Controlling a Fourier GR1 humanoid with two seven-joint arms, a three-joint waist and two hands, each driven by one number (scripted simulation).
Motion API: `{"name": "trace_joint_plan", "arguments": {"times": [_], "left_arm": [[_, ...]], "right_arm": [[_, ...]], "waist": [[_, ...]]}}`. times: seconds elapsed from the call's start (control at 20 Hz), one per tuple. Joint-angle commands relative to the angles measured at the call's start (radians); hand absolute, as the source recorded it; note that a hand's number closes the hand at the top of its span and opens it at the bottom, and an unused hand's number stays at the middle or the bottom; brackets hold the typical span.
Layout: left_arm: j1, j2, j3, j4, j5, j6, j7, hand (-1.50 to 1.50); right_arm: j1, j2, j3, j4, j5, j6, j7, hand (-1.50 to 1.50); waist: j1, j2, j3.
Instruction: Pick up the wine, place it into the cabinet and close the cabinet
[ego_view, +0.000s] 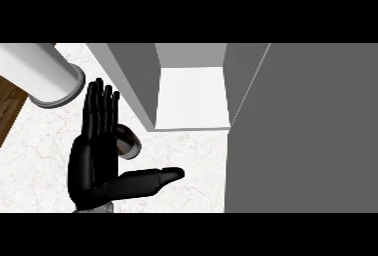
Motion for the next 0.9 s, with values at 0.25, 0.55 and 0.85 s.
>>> {"name": "trace_joint_plan", "arguments": {"times": [0.25,0.55,0.85], "left_arm": [[-0.217,-0.005,-0.22,-0.004,-0.068,0.323,0.217,-1.5],[-0.364,-0.005,-0.258,0.064,-0.134,0.456,0.322,-1.5],[-0.357,-0.005,-0.298,0.068,-0.171,0.515,0.346,-1.5]], "right_arm": [[-0.011,-0.045,-0.032,-0.203,-0.127,-0.004,0.238,-1.5],[-0.012,-0.041,-0.011,-0.297,-0.118,-0.034,0.34,-1.5],[-0.117,-0.025,-0.013,-0.274,-0.096,-0.092,0.403,-1.5]], "waist": [[0.02,-0.002,0.002],[0.017,-0.003,0.002],[0.02,-0.001,0.002]]}}
